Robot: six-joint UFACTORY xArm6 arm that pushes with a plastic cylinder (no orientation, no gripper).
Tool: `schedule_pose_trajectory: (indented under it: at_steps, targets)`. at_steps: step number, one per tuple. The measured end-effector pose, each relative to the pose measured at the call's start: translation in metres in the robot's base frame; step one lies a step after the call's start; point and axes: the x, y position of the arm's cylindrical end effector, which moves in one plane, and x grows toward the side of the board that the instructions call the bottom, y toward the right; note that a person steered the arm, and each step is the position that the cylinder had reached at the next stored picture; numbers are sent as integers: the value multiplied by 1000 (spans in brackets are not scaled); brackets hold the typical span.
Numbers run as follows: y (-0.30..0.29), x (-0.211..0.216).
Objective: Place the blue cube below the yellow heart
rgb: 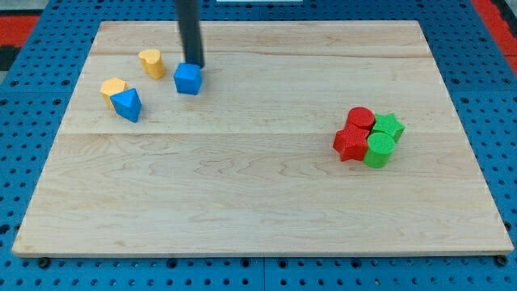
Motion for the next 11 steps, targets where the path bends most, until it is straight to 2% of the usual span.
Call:
schedule_pose_trajectory:
  at_steps: [1, 2, 3, 4, 6, 8, 9, 11]
  targets:
    - [-9, -4]
    - [50, -30]
    - [92, -35]
    - [92, -13]
    - [65, 20]
    - [-15, 27]
    - [-32, 30]
    - [29, -52]
